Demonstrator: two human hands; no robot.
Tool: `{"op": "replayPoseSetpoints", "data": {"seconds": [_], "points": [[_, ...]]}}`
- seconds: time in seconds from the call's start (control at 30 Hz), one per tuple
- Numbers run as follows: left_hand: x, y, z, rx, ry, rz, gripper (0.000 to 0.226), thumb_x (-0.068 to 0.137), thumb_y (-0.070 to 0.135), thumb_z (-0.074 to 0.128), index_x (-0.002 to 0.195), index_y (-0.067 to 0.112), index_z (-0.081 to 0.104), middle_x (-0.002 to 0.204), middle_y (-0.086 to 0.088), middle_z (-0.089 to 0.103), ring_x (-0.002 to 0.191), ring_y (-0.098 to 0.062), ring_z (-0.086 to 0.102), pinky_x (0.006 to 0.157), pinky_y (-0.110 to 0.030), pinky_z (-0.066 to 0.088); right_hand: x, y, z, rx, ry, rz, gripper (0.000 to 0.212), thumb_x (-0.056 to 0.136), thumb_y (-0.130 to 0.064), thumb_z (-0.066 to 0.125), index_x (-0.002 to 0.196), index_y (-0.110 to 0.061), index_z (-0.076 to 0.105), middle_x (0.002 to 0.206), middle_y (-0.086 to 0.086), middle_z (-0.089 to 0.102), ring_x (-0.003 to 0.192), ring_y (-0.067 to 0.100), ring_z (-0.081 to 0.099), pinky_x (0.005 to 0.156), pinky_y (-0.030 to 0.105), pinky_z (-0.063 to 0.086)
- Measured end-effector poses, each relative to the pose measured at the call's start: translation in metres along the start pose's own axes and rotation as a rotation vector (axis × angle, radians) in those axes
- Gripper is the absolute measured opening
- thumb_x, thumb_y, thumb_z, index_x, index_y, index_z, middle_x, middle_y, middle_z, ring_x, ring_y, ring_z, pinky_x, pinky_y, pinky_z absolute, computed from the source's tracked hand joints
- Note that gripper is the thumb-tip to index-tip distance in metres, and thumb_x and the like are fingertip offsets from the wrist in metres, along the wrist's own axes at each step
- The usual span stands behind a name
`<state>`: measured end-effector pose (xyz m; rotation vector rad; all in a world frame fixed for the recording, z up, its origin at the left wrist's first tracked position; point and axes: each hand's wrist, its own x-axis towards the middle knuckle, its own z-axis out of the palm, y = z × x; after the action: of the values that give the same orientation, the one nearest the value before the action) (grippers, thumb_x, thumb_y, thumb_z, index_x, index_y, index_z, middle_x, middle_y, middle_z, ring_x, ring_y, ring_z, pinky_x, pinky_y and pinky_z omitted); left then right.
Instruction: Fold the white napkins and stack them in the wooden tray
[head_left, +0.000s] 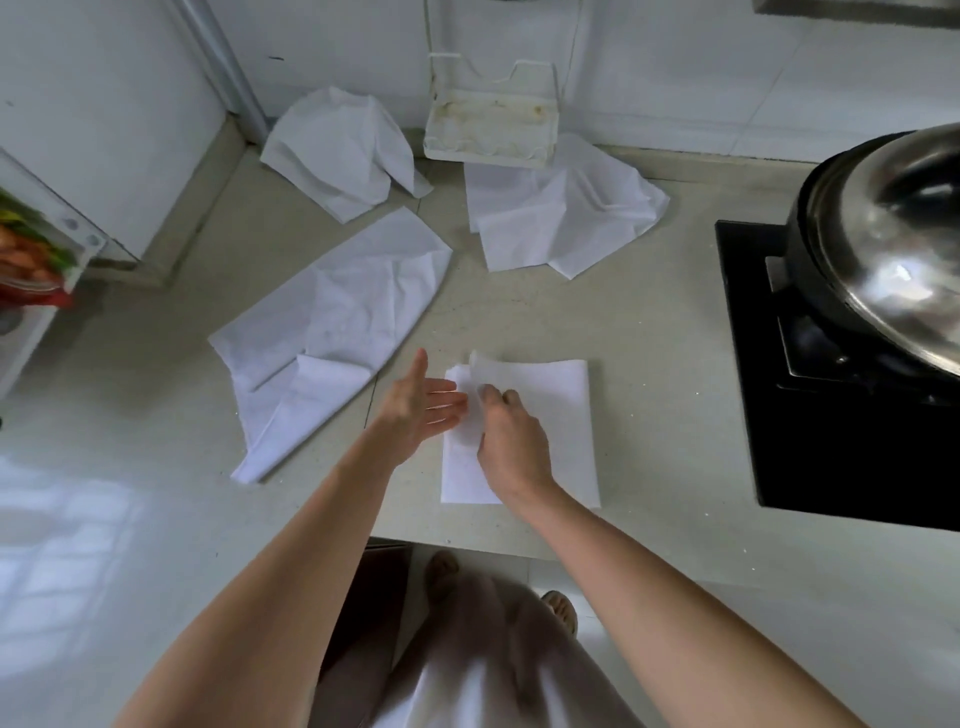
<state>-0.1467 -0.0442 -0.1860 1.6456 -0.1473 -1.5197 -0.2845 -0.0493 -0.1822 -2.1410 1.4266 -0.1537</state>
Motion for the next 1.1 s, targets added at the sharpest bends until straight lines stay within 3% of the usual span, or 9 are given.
{"op": "replayPoseSetpoints", "data": {"seconds": [0.1, 0.17, 0.33, 0.5, 0.63, 0.77, 0.9, 1.0, 1.1], "points": [[0.001, 0.005, 0.002, 0.115, 0.067, 0.020, 0.032, 0.097, 0.030, 0.055, 0.098, -0.001, 0.062, 0.093, -0.016, 0.067, 0.087, -0.029, 0.066, 0.079, -0.035, 0.057, -0.001, -0.008, 0.013, -0.191, -0.035, -0.048, 0.036, 0.092, 0.003, 0.041, 0.126, -0.010, 0.043, 0.108, 0.007, 0.051, 0.064, 0.025, 0.050, 0.056, 0.030, 0.034], [0.003, 0.004, 0.002, 0.199, 0.087, 0.071, 0.016, 0.091, 0.014, 0.063, 0.090, -0.001, 0.065, 0.088, -0.016, 0.064, 0.078, -0.024, 0.064, 0.076, -0.033, 0.059, -0.002, -0.010, 0.020, -0.260, -0.056, -0.062, 0.038, 0.092, 0.002, 0.042, 0.128, -0.011, 0.041, 0.108, 0.005, 0.050, 0.061, 0.021, 0.044, 0.055, 0.029, 0.033], [0.014, -0.003, -0.001, 0.472, 0.207, 0.202, 0.002, 0.077, 0.004, 0.072, 0.078, 0.005, 0.071, 0.075, -0.010, 0.065, 0.071, -0.022, 0.065, 0.070, -0.034, 0.060, -0.004, -0.008, 0.022, -0.286, -0.065, -0.133, 0.054, 0.086, 0.001, 0.048, 0.136, -0.015, 0.035, 0.116, 0.004, 0.048, 0.086, 0.021, 0.060, 0.060, 0.028, 0.033], [0.016, -0.005, 0.003, 0.631, 0.264, 0.285, 0.014, 0.072, 0.015, 0.081, 0.079, 0.012, 0.070, 0.074, 0.000, 0.066, 0.073, -0.017, 0.063, 0.060, -0.023, 0.049, -0.017, 0.009, 0.020, -0.375, -0.055, -0.247, 0.060, 0.077, 0.000, 0.054, 0.135, -0.010, 0.042, 0.115, 0.005, 0.052, 0.090, 0.022, 0.054, 0.062, 0.028, 0.035], [0.013, -0.008, 0.007, 0.713, 0.274, 0.323, 0.017, 0.075, 0.014, 0.079, 0.088, 0.008, 0.069, 0.078, 0.002, 0.063, 0.071, -0.012, 0.057, 0.050, -0.013, 0.036, -0.024, 0.023, 0.024, -0.429, -0.051, -0.365, 0.055, 0.074, -0.008, 0.061, 0.128, -0.012, 0.050, 0.115, 0.006, 0.055, 0.095, 0.023, 0.054, 0.078, 0.032, 0.044], [0.015, -0.008, 0.003, 0.738, 0.263, 0.331, 0.011, 0.080, 0.012, 0.072, 0.088, 0.007, 0.066, 0.078, -0.001, 0.061, 0.072, -0.015, 0.055, 0.050, -0.016, 0.036, -0.026, 0.033, 0.019, -0.469, -0.025, -0.478, 0.052, 0.071, -0.021, 0.068, 0.121, -0.014, 0.056, 0.116, 0.004, 0.058, 0.096, 0.024, 0.056, 0.080, 0.035, 0.047], [0.016, -0.008, -0.002, 0.731, 0.250, 0.336, 0.009, 0.082, 0.005, 0.066, 0.087, -0.002, 0.067, 0.081, -0.013, 0.066, 0.079, -0.030, 0.065, 0.061, -0.031, 0.050, -0.029, 0.039, 0.016, -0.488, -0.014, -0.566, 0.049, 0.065, -0.023, 0.076, 0.111, -0.013, 0.061, 0.107, 0.005, 0.064, 0.089, 0.024, 0.059, 0.076, 0.034, 0.051], [0.015, -0.008, -0.003, 0.808, 0.220, 0.356, 0.006, 0.083, 0.003, 0.061, 0.080, -0.001, 0.064, 0.073, -0.010, 0.060, 0.070, -0.024, 0.057, 0.053, -0.025, 0.041, -0.031, 0.044, 0.017, -0.476, 0.002, -0.651, 0.045, 0.064, -0.016, 0.076, 0.106, -0.012, 0.061, 0.099, 0.004, 0.066, 0.086, 0.025, 0.061, 0.074, 0.034, 0.051], [0.017, -0.009, -0.003, 0.832, 0.211, 0.369, 0.018, 0.082, 0.002, 0.058, 0.066, 0.007, 0.051, 0.066, -0.009, 0.050, 0.067, -0.019, 0.050, 0.056, -0.026, 0.036, -0.036, 0.050, 0.017, -0.477, 0.003, -0.753, 0.031, 0.065, -0.007, 0.072, 0.094, -0.014, 0.064, 0.093, 0.001, 0.062, 0.082, 0.022, 0.057, 0.071, 0.032, 0.048]]}}
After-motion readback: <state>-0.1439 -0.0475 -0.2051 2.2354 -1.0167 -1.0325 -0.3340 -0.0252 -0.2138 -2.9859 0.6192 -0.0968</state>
